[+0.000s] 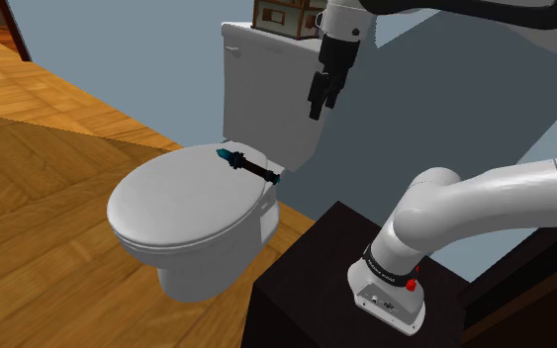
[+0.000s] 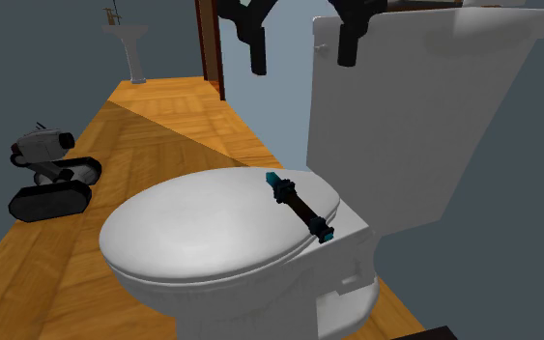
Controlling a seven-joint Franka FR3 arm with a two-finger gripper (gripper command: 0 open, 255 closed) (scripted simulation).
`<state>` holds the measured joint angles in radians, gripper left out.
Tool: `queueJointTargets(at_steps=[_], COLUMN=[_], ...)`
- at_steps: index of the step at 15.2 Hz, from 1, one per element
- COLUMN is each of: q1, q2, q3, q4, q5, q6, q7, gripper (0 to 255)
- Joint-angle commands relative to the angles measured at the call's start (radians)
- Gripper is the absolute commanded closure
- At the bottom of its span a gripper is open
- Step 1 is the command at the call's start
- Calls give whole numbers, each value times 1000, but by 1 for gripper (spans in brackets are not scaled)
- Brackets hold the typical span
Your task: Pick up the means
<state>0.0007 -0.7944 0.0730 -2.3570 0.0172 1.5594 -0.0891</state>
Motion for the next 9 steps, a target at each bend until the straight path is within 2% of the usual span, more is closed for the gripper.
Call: queueJointTargets(at_steps=[1, 9], q1=[0, -16], q2=[0, 174], q3=[0, -51], q4=[0, -95], q5=[0, -30], q6=[0, 289], q7=[0, -79], gripper=[0, 0])
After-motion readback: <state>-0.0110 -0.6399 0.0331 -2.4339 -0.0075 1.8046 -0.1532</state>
